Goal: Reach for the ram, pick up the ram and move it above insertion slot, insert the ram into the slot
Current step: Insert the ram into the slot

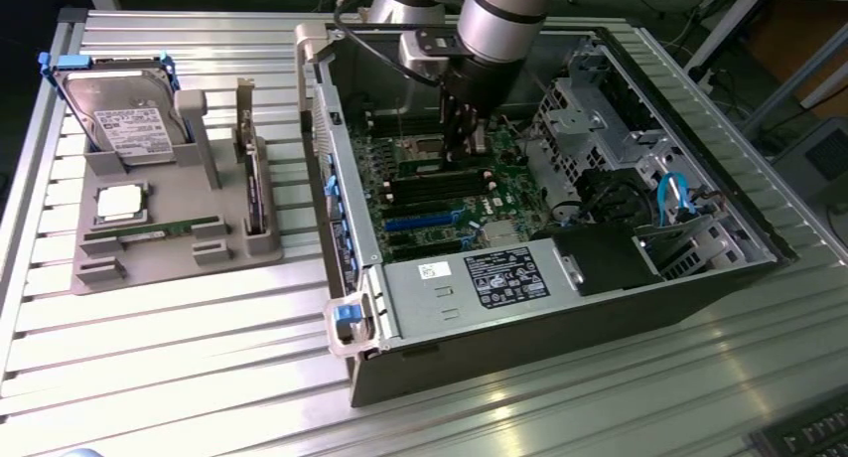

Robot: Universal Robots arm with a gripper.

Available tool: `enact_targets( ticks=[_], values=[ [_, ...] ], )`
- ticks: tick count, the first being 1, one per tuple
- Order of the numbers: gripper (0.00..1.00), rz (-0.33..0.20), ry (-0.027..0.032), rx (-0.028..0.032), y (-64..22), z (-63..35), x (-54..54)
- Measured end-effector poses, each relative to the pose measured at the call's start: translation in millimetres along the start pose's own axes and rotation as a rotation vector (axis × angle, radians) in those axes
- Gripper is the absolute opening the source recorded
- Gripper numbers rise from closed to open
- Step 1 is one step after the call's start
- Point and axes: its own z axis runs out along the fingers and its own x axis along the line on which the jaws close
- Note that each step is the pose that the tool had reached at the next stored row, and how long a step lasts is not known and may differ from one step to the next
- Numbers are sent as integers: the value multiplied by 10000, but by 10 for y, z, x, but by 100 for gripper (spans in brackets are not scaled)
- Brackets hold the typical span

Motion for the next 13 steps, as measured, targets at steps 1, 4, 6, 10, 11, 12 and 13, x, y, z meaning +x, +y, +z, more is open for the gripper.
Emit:
enact_targets(
  ticks=[1,4,6,10,11,12,13],
  values=[
    [14,0,1,0,-1,6,1],
    [14,2,0,0,-1,26,4],
    [14,2,1,0,-2,41,5],
    [14,1,0,1,-4,59,13],
    [14,2,2,0,-4,60,20],
    [14,1,2,0,-5,61,29],
    [14,1,2,0,-5,61,38]
  ],
)
